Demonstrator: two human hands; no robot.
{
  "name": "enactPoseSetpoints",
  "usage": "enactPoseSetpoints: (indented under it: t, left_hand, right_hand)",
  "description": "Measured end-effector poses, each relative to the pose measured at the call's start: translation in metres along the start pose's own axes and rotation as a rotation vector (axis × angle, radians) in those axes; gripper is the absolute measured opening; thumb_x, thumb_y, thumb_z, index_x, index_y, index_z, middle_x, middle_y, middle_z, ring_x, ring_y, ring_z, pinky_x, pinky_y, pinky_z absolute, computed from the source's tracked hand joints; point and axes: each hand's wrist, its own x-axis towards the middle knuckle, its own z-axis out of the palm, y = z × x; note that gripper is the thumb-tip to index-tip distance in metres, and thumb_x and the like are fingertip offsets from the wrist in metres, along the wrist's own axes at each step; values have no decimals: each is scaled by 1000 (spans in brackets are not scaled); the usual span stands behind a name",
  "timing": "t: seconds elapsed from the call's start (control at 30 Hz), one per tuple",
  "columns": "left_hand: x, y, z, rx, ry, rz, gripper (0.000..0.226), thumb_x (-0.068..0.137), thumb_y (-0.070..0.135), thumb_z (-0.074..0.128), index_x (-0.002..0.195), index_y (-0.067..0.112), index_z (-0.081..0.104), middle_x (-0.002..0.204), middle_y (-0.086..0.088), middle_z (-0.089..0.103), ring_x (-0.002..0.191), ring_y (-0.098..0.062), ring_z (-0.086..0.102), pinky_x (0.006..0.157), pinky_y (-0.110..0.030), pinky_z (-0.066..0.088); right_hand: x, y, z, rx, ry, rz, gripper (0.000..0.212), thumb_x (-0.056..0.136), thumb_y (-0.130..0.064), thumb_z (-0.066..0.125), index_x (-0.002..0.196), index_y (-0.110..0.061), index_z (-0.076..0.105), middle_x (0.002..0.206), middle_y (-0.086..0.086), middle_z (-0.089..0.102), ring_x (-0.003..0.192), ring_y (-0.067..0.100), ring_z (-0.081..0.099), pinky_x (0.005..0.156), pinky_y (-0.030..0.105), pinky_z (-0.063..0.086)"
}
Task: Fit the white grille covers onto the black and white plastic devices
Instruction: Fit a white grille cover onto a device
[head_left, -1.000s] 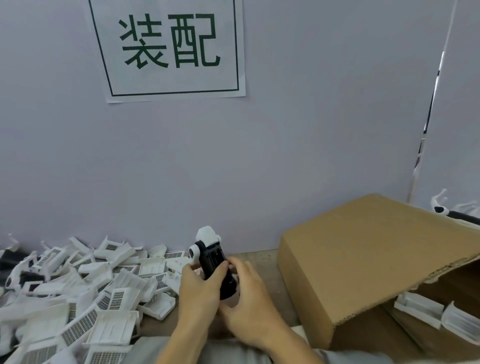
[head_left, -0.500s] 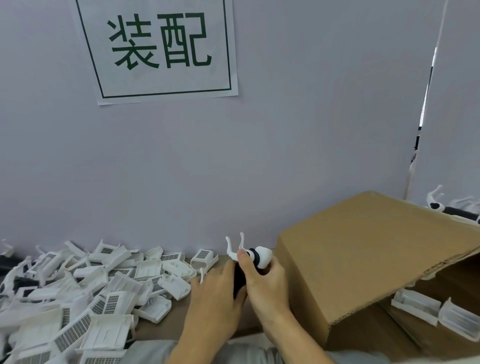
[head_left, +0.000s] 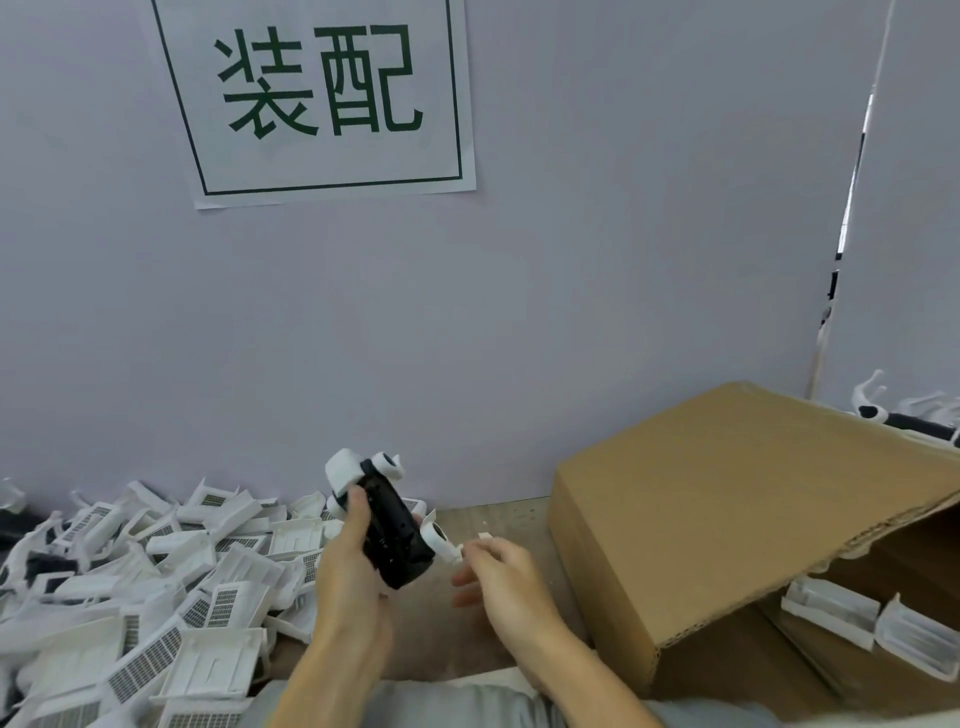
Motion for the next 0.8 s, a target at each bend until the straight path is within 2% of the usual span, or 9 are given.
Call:
enactPoseSetpoints:
  t: [0.07, 0.13, 0.27, 0.33, 0.47, 0.5, 0.57, 0.63, 0.8]
  left_hand:
    - [1, 3, -2, 10, -25, -48, 42, 78, 44, 71, 98, 8, 69, 82, -13, 68, 76, -29, 67, 66, -37, 49]
    - [3, 0, -2, 87, 44, -53, 41, 75, 29, 80, 102, -1, 69, 84, -17, 68, 72, -29, 65, 65, -35, 50]
    - [0, -2, 0, 18, 25, -69, 38, 84, 23, 72, 111, -2, 63, 96, -22, 69, 73, -31, 67, 65, -35, 52]
    - [-3, -2, 1, -19, -31, -57, 51, 78, 28, 74, 116, -2, 57, 90, -19, 66, 71, -31, 66, 65, -37, 53]
    - [-5, -3, 1, -73, -157, -77, 62, 76, 36, 65, 122, -7, 59, 105, -25, 64, 96, -39, 62, 91, -54, 51]
    - [-5, -4, 0, -75, -161, -81, 59, 81, 36, 62, 122, -6, 60, 107, -27, 64, 96, -42, 63, 89, -54, 52]
    - [-6, -5, -1, -81, -168, -87, 47, 95, 33, 52, 122, -4, 61, 109, -28, 68, 85, -41, 67, 66, -47, 60]
    - [-7, -8, -4, -88, -173, -113, 42, 104, 29, 41, 122, -2, 63, 110, -25, 71, 75, -37, 70, 48, -37, 56]
    - [-7, -16, -7, -69, -160, -205, 51, 106, 39, 35, 121, 3, 67, 105, -24, 72, 55, -34, 66, 39, -30, 45]
  right_hand:
    - [-3, 0, 4, 36, -106, 59, 24, 101, -26, 45, 101, -16, 66, 83, 3, 69, 68, 14, 65, 58, 23, 46]
    - [-6, -1, 6, 145, -226, 118, 28, 101, -27, 43, 102, -11, 66, 76, 6, 71, 65, 19, 66, 59, 28, 49]
    - [-12, -6, 2, 360, -442, 155, 35, 99, -33, 48, 91, -8, 73, 81, 15, 71, 67, 25, 67, 61, 28, 52]
    - [-13, -7, 1, 397, -486, 142, 38, 98, -37, 51, 103, -7, 72, 85, 16, 69, 72, 28, 67, 67, 32, 50]
    - [-14, -7, 1, 411, -440, 108, 45, 87, -35, 68, 121, -6, 62, 88, 16, 64, 67, 26, 63, 63, 31, 43]
    - [-14, -7, 1, 396, -429, 96, 48, 89, -33, 71, 122, -1, 59, 89, 16, 63, 65, 25, 62, 61, 30, 43]
    - [-15, -7, 2, 353, -412, 61, 40, 94, -30, 67, 120, 0, 59, 86, 13, 65, 64, 23, 62, 58, 28, 44]
    - [-16, -6, 5, 303, -389, 8, 24, 99, -24, 60, 115, -7, 62, 80, 8, 69, 62, 22, 62, 56, 26, 47]
    - [-15, -3, 9, 244, -339, -53, 11, 99, -14, 54, 109, -11, 57, 71, -2, 68, 58, 15, 58, 57, 26, 48]
